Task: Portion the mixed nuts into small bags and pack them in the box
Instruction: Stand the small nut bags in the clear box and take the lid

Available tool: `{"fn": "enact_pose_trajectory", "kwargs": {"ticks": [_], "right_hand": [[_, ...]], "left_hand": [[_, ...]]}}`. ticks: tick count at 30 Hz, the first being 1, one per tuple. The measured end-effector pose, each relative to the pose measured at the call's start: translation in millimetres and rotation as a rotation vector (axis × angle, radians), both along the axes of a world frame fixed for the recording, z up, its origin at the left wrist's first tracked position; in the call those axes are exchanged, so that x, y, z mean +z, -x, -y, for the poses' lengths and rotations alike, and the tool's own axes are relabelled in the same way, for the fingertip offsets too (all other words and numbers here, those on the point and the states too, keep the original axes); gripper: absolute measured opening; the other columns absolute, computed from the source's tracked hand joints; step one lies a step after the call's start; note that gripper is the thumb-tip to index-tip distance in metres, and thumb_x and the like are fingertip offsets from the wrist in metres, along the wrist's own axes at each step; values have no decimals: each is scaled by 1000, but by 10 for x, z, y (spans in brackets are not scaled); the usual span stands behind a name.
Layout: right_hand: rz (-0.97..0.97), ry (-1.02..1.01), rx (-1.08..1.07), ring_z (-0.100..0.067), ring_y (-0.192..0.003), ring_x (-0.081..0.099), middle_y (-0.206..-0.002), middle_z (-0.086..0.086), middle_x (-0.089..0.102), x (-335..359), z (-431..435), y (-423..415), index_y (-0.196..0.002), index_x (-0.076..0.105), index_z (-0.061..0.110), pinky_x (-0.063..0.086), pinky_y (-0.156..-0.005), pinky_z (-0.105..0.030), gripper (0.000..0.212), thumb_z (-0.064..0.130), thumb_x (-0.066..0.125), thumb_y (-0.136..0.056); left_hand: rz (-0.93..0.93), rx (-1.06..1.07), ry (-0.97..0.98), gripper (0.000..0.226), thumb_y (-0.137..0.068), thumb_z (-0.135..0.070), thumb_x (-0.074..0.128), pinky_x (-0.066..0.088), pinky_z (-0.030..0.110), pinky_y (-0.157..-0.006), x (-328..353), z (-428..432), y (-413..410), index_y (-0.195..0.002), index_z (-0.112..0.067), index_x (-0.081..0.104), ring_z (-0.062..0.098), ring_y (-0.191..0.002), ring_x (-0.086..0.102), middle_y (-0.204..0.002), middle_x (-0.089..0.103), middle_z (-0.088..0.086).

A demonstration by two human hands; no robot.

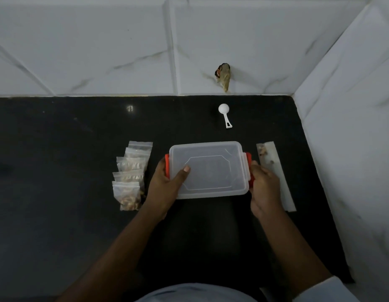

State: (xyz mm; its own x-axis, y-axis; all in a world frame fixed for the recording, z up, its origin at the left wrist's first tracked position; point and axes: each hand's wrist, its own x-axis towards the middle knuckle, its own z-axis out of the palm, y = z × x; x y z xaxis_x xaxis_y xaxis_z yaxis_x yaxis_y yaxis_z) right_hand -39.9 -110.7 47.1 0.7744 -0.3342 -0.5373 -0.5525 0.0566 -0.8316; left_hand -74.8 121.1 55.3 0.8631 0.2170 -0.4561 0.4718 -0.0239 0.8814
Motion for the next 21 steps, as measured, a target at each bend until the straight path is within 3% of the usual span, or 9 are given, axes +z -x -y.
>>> {"fn": "enact_pose_trajectory", "kwargs": {"ticks": [2, 6, 9, 17, 19, 21], "right_hand": [[-25, 3, -41, -34, -97, 73, -96, -11, 76, -58, 33, 7, -96, 75, 17, 57, -95, -58, 27, 34, 56, -104], [25, -22, 43, -21, -108, 71, -113, 2, 76, 1, 8, -73, -119, 70, 32, 53, -99, -52, 56, 73, 44, -93], [52, 46, 185, -15, -120, 62, -129, 9, 66, 38, -25, -56, -137, 59, 35, 47, -107, -48, 47, 61, 44, -101], [19, -73, 143, -17, -111, 70, -120, 5, 73, 0, 32, -60, -128, 66, 34, 54, -101, -51, 34, 49, 47, -105], [41, -105, 152, -18, -110, 71, -119, 4, 74, 31, 29, -72, -128, 67, 33, 55, -100, -52, 33, 46, 48, -105], [25, -148, 138, -18, -108, 73, -117, 2, 75, 22, 44, -66, -128, 67, 30, 55, -101, -53, 33, 46, 50, -104]], "left_hand": [[7, -8, 1, 73, -85, -48, 76, 59, 44, -95, -1, 23, -10, -149, -33, 43, 13, -114, 68, -132, 64, -9], [6, 54, 39, 58, -96, -49, 63, 59, 40, -96, 8, 122, -20, -148, -31, 46, 6, -109, 70, -127, 68, -9], [11, 105, 141, 53, -99, -58, 51, 54, 45, -103, 11, 171, -11, -145, -32, 52, 10, -116, 68, -129, 69, -8], [-129, 154, 368, 53, -108, -54, 29, 54, 45, -99, -6, 53, -91, -133, -23, 64, 21, -112, 72, -119, 75, 4], [-151, 150, 330, 56, -106, -59, 30, 54, 46, -100, -66, 21, -86, -135, -23, 63, 23, -114, 71, -123, 74, 7], [-103, 146, 147, 63, -100, -67, 37, 50, 49, -105, -145, 47, -85, -148, -28, 49, 23, -126, 63, -139, 64, 6]]}}
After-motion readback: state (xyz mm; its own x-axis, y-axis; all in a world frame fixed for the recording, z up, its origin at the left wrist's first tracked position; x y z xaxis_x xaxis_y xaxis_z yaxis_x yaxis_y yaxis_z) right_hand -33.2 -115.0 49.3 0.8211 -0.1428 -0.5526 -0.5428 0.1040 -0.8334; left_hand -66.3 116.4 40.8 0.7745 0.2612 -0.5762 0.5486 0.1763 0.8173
